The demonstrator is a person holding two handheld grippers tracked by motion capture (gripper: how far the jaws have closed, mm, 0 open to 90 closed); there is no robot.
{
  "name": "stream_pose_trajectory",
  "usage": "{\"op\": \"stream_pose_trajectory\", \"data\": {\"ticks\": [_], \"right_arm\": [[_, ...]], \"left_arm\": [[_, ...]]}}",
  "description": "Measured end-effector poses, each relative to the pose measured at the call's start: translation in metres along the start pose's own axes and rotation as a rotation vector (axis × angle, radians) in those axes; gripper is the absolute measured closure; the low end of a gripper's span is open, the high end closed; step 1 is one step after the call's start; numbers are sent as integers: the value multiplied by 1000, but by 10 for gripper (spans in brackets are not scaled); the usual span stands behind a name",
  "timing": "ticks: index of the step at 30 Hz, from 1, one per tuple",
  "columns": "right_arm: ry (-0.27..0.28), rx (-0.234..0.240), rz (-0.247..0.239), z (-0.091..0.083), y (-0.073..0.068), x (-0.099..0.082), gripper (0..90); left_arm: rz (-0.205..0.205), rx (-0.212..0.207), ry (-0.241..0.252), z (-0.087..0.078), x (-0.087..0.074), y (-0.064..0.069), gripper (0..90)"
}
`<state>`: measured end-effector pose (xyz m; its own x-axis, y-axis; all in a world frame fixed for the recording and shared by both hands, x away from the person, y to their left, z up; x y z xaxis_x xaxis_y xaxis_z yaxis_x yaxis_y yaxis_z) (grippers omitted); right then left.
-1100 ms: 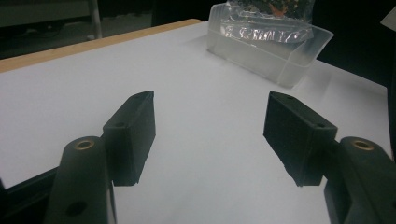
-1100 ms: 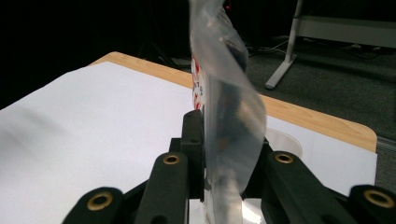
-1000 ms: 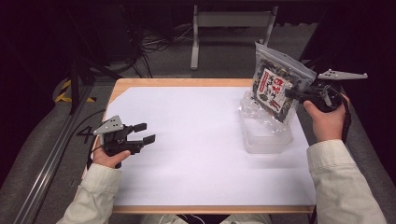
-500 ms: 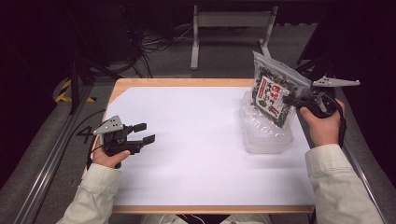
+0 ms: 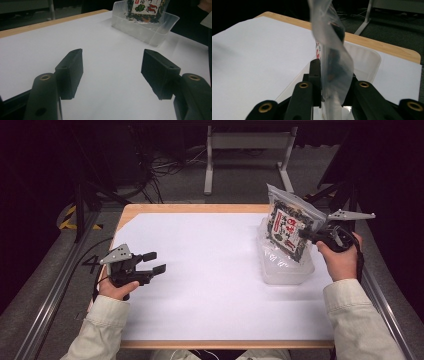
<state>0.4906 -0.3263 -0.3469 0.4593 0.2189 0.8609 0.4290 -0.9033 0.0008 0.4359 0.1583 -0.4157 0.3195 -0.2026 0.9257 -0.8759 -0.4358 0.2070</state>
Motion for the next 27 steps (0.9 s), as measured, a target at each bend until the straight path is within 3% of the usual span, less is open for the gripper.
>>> {"op": "stream_pose_trajectory", "data": {"ticks": [15,27], "right_arm": [[-24,13,33,5,3,-20,770],[-5,20,60,6,7,-25,771]], "left_arm": [[-14,-1,-6,1,-1,1,350],[-11,0,-6,2,-1,1,350]]}}
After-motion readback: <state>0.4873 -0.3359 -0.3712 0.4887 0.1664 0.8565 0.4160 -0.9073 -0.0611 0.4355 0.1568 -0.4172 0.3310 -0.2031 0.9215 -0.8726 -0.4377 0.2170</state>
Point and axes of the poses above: each handheld gripper's, and its own axes: z roughly forward along the jaws, x roughly out of its top, y roughly to its right, the point moved 8 cm from there along z, roughly forward along the jaws, and after that the axes turned 8 degrees about -x, right-handed, at the moved point
